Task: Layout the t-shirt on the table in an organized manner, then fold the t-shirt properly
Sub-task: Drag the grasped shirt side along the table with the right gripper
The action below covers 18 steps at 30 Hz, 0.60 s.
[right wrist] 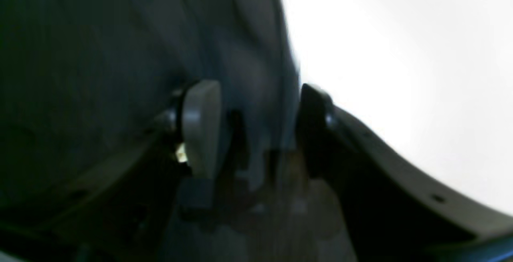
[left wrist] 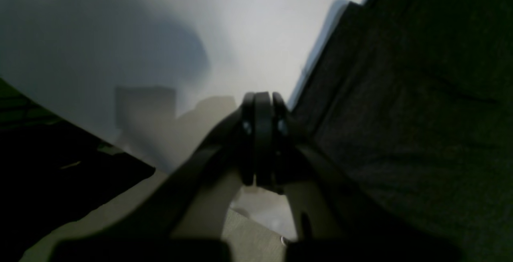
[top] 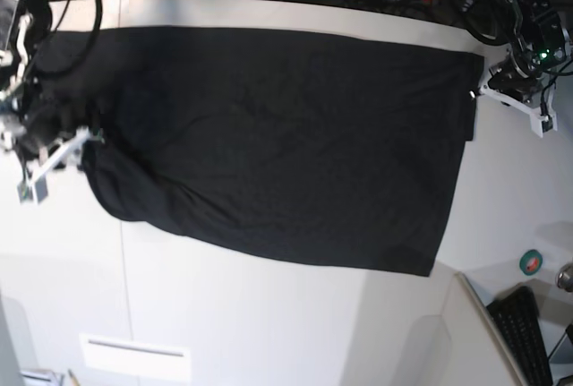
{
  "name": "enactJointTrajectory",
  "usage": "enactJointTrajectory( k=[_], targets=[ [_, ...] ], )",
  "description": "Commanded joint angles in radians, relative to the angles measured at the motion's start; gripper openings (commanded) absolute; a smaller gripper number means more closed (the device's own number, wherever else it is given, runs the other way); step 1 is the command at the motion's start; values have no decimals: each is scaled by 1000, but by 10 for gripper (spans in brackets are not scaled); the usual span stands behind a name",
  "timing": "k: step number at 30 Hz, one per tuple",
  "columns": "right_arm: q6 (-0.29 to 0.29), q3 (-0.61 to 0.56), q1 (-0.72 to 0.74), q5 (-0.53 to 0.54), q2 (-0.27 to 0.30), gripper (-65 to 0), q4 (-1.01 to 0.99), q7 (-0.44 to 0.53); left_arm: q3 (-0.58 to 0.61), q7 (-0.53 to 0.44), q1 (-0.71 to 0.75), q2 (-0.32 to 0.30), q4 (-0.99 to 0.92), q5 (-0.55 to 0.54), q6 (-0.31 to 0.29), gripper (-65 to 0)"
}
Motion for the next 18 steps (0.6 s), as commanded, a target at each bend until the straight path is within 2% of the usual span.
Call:
enactJointTrajectory(
  k=[1,5,8,10,15,18],
  targets=[
    [0,-2,55,0,30,-336,-14,25,-4,-17,-4,-13,15,0,1,-650],
    [0,-56,268,-86,65,-336,-235,-13,-4,-17,-4,-13,13,0,1,-650],
    [3,-69,411,-155,64,-336,-428,-15,-4,-17,-4,-14,13,3,1,-650],
    [3,-71,472,-161,64,-336,-526,-15,-4,-17,-4,-14,13,3,1,-650],
    [2,-72,549,-161,65,-336,-678,-6,-4,-17,-3,-14,13,3,1,-650],
    [2,-72,557,-162,65,-336,-747,54,-4,-17,-3,-14,13,4,1,-650]
  ],
)
